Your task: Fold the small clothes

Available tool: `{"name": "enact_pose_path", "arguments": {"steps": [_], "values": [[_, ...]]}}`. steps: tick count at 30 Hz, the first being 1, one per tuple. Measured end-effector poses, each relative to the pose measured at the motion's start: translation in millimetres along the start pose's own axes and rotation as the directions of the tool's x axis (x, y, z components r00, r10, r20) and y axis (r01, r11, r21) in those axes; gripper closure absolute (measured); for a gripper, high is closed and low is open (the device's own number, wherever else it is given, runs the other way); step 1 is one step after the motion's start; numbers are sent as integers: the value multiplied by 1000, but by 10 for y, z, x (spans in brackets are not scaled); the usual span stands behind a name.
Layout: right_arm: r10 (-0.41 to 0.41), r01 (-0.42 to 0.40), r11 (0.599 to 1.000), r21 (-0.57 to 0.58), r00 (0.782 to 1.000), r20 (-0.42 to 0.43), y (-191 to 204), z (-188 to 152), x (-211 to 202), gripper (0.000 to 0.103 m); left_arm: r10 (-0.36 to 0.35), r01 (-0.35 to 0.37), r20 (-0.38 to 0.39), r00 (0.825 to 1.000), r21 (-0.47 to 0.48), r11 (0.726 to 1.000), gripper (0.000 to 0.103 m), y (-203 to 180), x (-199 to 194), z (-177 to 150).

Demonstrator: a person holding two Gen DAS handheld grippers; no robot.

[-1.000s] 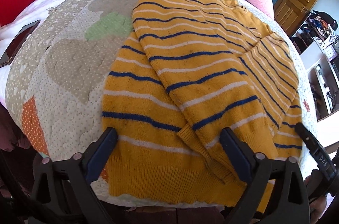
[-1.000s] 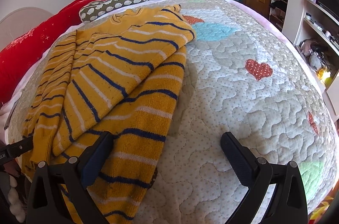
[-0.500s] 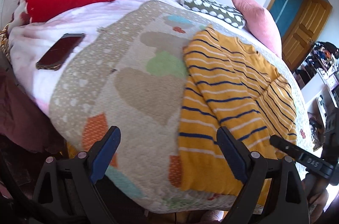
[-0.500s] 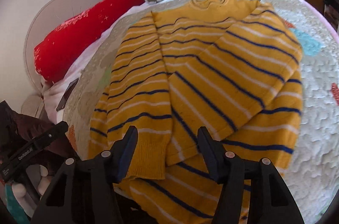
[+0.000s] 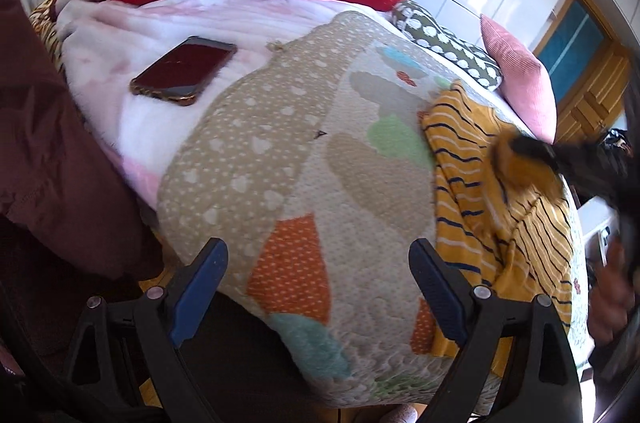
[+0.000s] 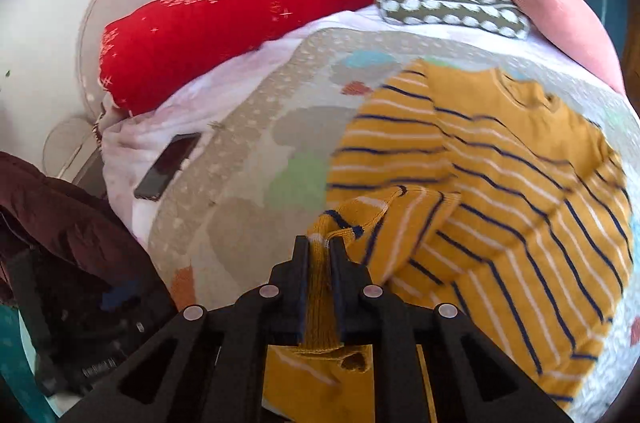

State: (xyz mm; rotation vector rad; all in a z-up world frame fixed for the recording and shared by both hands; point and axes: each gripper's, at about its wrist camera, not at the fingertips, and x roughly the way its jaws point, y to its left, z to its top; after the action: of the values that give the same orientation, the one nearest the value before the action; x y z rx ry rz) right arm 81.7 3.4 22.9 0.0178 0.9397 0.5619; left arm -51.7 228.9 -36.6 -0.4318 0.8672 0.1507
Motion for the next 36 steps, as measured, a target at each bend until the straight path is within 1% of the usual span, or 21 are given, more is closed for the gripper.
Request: {"name": "enact_pose_path", "arguments": {"steps": [3,5,8,10,12,13,14,16,17,19,21,22,24,25,26,27,28,31,33,35,36], "values": [[61,-63,994,-87,998,-22,549,402,521,92,29,-29,6,1000,-17,999,11,130,-49,-17],[97,-105,986,-130,993,-62,907,545,916,92,47,-46,10,999,-25,999,11,200,-80,-35],[120,-150,969,-198,981,-155,1301,549,1412,90,58,-58,8,998,-39,998,11,263,-95,-48],[121,-155,968,-199,977,-174,1371,483,1483,89,51,-51,7,999,-38,998,11,264,-86,-45],[160,-185,968,-169,975,-153,1231,440,1328,87,40,-40,4,999,-28,999,11,224,-61,-31],[156,-176,972,-158,979,-129,1077,403,1181,78,30,-30,2,1000,-22,999,11,204,-48,-24],[125,-138,978,-154,988,-92,912,360,1029,65,19,-19,0,1000,-17,1000,11,168,-36,-19],[5,-5,991,-135,1000,2,439,260,643,48,-3,3,-4,1000,-2,1000,11,68,-16,-28],[-79,83,991,-109,996,47,134,200,429,43,-11,11,-8,1000,7,1000,11,16,-8,-38],[-268,271,962,-21,959,91,-518,75,35,40,-25,26,-21,999,30,999,11,-117,14,-74],[-429,422,901,104,901,63,-1217,-48,-275,40,-38,39,-38,999,48,998,11,-235,50,-97],[-504,491,856,162,862,49,-1545,-104,-414,40,-44,47,-46,998,57,997,11,-306,56,-114],[-603,576,778,251,796,44,-2121,-176,-639,39,-50,55,-59,997,81,995,11,-456,53,-143],[-630,597,748,291,776,28,-2390,-190,-698,36,-47,52,-59,997,97,994,11,-540,32,-164],[-634,595,730,337,773,7,-2643,-194,-720,33,-40,46,-55,998,113,993,11,-609,13,-179],[-616,572,725,383,788,-11,-2866,-186,-707,33,-30,37,-50,998,130,991,11,-679,-12,-198],[-582,532,725,438,813,-26,-3088,-178,-689,33,-17,23,-43,999,147,989,11,-755,-36,-217],[-407,342,729,593,913,-25,-3560,-185,-484,33,45,-38,-31,999,199,979,11,-956,-76,-271],[-305,221,729,648,952,18,-3685,-167,-371,35,80,-73,-21,997,229,971,11,-1072,-80,-286],[-230,158,762,628,973,34,-3643,-97,-266,85,108,-100,-15,994,263,959,11,-1189,-53,-279],[-226,167,775,609,974,20,-3627,-47,-237,85,119,-110,-13,993,278,954,11,-1251,-33,-275]]}}
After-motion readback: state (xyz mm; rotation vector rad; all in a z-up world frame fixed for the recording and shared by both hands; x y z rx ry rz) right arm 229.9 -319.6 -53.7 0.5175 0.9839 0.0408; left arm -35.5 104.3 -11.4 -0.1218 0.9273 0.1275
